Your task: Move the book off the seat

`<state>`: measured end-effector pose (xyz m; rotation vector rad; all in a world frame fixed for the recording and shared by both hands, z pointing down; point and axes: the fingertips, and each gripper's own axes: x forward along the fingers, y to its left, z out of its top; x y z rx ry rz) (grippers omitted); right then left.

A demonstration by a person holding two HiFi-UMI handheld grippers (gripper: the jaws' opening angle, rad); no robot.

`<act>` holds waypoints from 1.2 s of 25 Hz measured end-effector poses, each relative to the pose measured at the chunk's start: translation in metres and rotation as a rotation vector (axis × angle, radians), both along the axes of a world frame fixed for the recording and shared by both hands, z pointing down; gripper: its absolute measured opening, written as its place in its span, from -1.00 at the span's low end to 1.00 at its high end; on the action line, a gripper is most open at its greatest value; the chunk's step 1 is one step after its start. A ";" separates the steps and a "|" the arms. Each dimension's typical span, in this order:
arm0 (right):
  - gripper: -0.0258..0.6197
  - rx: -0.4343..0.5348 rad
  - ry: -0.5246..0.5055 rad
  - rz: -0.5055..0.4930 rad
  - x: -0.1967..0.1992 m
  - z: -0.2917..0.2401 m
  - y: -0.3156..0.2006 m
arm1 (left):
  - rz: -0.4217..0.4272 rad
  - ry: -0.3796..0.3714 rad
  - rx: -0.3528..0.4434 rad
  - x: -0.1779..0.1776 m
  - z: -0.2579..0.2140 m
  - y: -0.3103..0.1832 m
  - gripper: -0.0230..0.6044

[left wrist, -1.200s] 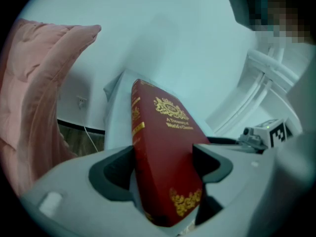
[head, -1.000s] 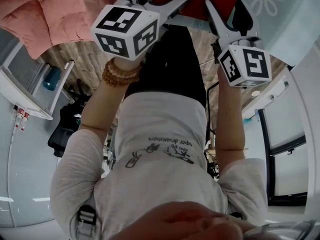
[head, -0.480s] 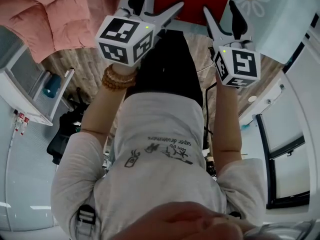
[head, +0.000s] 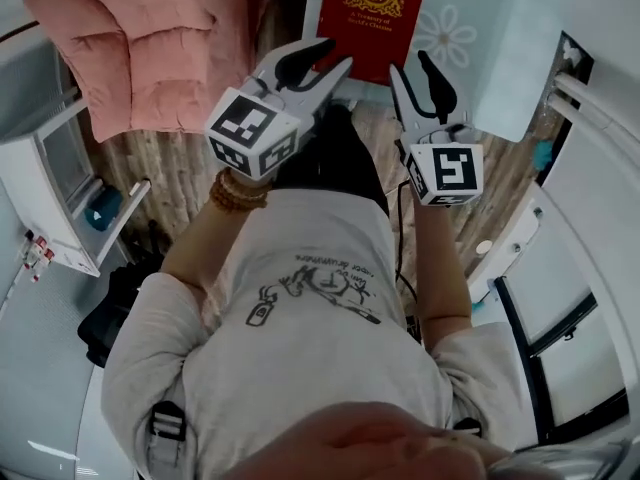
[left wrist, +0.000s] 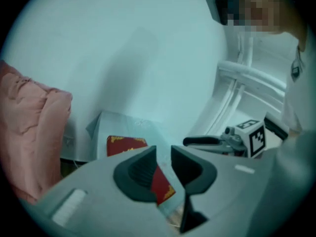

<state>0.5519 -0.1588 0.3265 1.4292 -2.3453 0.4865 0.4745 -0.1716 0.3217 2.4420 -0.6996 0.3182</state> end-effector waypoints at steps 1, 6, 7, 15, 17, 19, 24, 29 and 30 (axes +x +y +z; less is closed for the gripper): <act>-0.44 0.023 -0.008 -0.018 -0.004 -0.019 0.006 | 0.003 0.025 0.021 0.001 -0.021 0.007 -0.71; -0.61 0.132 -0.037 -0.082 -0.017 -0.101 0.022 | -0.001 0.080 0.129 -0.001 -0.102 0.023 -0.92; -0.65 0.155 -0.042 -0.090 -0.020 -0.118 0.022 | -0.001 0.088 0.152 -0.002 -0.117 0.024 -0.92; -0.84 0.288 -0.071 -0.149 -0.043 -0.220 0.044 | 0.010 0.131 0.297 -0.011 -0.205 0.042 -0.92; -0.86 0.311 -0.081 -0.151 -0.047 -0.237 0.049 | 0.013 0.148 0.332 -0.010 -0.225 0.046 -0.92; -0.87 0.325 -0.087 -0.153 -0.050 -0.251 0.054 | 0.021 0.163 0.356 -0.009 -0.240 0.052 -0.92; -0.90 0.383 -0.094 -0.175 -0.060 -0.278 0.062 | 0.039 0.212 0.389 -0.005 -0.265 0.062 -0.92; -0.90 0.425 -0.126 -0.131 -0.061 -0.299 0.065 | 0.030 0.244 0.420 -0.005 -0.281 0.068 -0.92; -0.90 0.430 -0.126 -0.126 -0.060 -0.302 0.065 | 0.029 0.243 0.429 -0.005 -0.282 0.069 -0.92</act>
